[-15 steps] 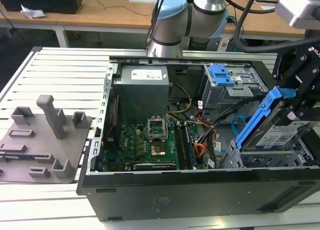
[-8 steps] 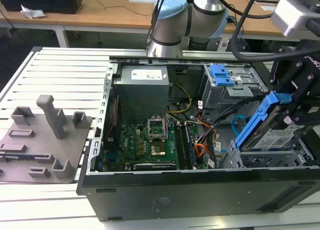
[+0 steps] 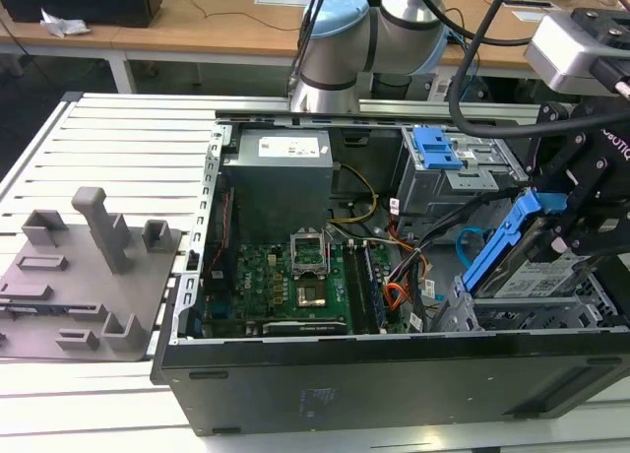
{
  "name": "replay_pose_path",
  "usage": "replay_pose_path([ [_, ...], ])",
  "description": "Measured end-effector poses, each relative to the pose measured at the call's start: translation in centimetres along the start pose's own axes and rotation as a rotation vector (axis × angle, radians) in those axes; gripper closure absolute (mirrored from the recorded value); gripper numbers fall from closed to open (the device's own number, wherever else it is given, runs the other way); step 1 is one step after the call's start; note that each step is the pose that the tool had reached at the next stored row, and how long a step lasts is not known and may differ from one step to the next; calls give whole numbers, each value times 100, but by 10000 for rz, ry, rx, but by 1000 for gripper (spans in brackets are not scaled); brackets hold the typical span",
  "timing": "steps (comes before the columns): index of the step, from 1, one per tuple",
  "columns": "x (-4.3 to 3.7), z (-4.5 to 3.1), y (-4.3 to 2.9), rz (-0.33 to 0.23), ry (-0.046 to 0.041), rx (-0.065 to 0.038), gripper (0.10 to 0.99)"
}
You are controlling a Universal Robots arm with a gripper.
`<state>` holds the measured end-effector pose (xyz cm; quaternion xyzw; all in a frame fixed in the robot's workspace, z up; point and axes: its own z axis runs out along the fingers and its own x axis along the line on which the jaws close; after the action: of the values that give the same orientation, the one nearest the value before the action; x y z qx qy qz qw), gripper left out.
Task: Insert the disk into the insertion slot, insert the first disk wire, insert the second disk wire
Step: 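Insert the disk into the insertion slot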
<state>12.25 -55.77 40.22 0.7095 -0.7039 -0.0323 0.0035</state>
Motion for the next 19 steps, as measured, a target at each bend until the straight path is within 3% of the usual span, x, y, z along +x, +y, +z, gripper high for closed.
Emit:
replay_pose_path([
  [2,0,0,0,0,1,-1,710],
  [3,0,0,0,0,2,1,647],
  [7,0,1,0,0,0,0,647],
  [8,0,2,0,0,0,0,792],
  [9,0,2,0,0,0,0,792],
  [12,0,2,0,0,0,0,973],
  [19,0,4,0,0,0,0,980],
])
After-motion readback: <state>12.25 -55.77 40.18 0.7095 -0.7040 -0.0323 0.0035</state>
